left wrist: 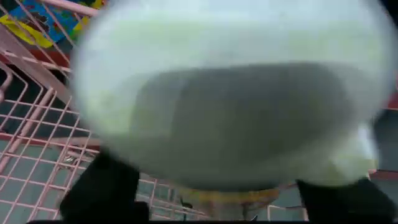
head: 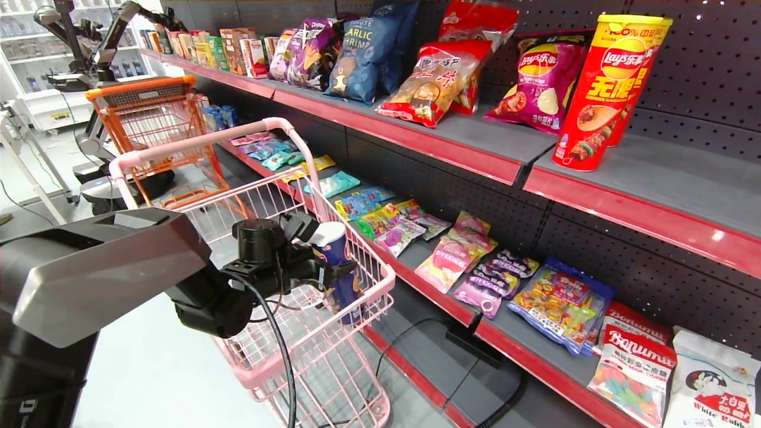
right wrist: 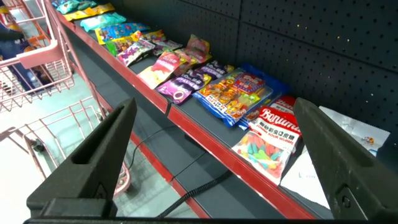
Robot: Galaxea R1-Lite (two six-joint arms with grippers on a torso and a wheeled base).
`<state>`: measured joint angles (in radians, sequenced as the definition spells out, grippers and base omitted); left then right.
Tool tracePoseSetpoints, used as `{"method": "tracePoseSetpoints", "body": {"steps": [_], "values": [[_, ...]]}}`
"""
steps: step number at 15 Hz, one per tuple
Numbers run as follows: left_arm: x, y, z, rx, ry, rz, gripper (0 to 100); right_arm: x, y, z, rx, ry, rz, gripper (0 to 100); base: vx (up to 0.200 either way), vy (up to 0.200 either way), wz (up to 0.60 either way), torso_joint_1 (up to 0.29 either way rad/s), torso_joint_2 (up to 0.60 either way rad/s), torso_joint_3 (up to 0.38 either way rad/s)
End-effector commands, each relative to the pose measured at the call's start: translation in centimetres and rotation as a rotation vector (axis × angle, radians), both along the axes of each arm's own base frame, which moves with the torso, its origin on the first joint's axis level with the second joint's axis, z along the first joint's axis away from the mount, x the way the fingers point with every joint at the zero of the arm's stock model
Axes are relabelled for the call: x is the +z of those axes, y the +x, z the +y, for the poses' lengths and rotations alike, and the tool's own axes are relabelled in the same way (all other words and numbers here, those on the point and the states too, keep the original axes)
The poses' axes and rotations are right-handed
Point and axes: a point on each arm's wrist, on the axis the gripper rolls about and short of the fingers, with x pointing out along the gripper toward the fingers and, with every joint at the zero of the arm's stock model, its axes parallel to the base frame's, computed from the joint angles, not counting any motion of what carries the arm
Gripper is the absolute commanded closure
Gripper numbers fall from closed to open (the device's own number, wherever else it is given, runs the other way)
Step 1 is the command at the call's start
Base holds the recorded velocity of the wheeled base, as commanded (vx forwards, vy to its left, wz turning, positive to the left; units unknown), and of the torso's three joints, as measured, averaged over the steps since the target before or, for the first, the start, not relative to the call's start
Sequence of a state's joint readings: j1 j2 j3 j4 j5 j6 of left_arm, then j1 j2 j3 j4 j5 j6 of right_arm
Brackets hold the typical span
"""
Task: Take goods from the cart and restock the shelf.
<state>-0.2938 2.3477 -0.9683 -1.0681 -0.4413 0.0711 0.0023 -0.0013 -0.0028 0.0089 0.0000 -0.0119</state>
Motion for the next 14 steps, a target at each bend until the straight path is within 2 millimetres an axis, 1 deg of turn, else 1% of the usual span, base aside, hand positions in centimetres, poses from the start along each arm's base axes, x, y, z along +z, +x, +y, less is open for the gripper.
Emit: {"method": "tracePoseSetpoints", "body": {"steps": [1, 3, 5, 6, 7, 8, 9, 10, 11, 12, 13, 14], "values": [[-0.2, 0.0, 0.0, 0.000, 0.002, 0.004, 100, 0.0, 0.0, 0.0, 0.001, 0.000, 0.001, 0, 0.000, 0.000, 0.00, 0.000, 0.00, 0.000], [-0.4, -0.2, 0.0, 0.000, 0.003, 0.011, 100, 0.0, 0.0, 0.0, -0.001, 0.001, 0.001, 0, 0.000, 0.000, 0.00, 0.000, 0.00, 0.000], [4.5, -1.2, 1.5, 0.048, -0.022, -0.060, 100, 0.0, 0.0, 0.0, 0.001, 0.001, 0.001, 0, 0.000, 0.000, 0.00, 0.000, 0.00, 0.000], [9.4, -2.5, 2.9, 0.090, -0.066, -0.064, 100, 0.0, 0.0, 0.0, -0.001, 0.004, 0.001, 0, 0.000, 0.000, 0.00, 0.000, 0.00, 0.000], [13.7, -4.4, 5.0, 0.138, -0.087, -0.069, 100, 0.0, 0.0, 0.0, 0.001, 0.007, 0.003, 0, 0.000, 0.000, 0.00, 0.000, 0.00, 0.000], [17.1, -6.3, 6.9, 0.178, -0.093, -0.099, 100, 0.0, 0.0, 0.0, 0.001, 0.007, 0.003, 0, 0.000, 0.000, 0.00, 0.000, 0.00, 0.000], [20.0, -8.5, 8.5, 0.215, -0.103, -0.150, 100, 0.0, 0.0, 0.0, 0.001, 0.007, 0.003, 0, 0.000, 0.000, 0.00, 0.000, 0.00, 0.000], [22.6, -10.9, 10.0, 0.254, -0.110, -0.202, 100, 0.0, 0.0, 0.0, 0.001, 0.007, 0.003, 0, 0.000, 0.000, 0.00, 0.000, 0.00, 0.000], [24.7, -13.5, 11.4, 0.299, -0.112, -0.253, 100, 0.0, 0.0, 0.0, 0.001, 0.009, 0.003, 0, 0.000, 0.000, 0.00, 0.000, 0.00, 0.000], [25.6, -15.1, 12.1, 0.325, -0.112, -0.276, 100, 0.0, 0.0, 0.0, 0.001, 0.009, 0.003, 0, 0.000, 0.000, 0.00, 0.000, 0.00, 0.000], [26.4, -17.5, 12.9, 0.359, -0.110, -0.298, 100, 0.0, 0.0, 0.0, 0.001, 0.009, 0.003, 0, 0.000, 0.000, 0.00, 0.000, 0.00, 0.000], [27.2, -21.6, 13.8, 0.416, -0.086, -0.333, 100, 0.0, 0.0, 0.0, 0.001, 0.009, 0.003, 0, 0.000, 0.000, 0.00, 0.000, 0.00, 0.000]]}}
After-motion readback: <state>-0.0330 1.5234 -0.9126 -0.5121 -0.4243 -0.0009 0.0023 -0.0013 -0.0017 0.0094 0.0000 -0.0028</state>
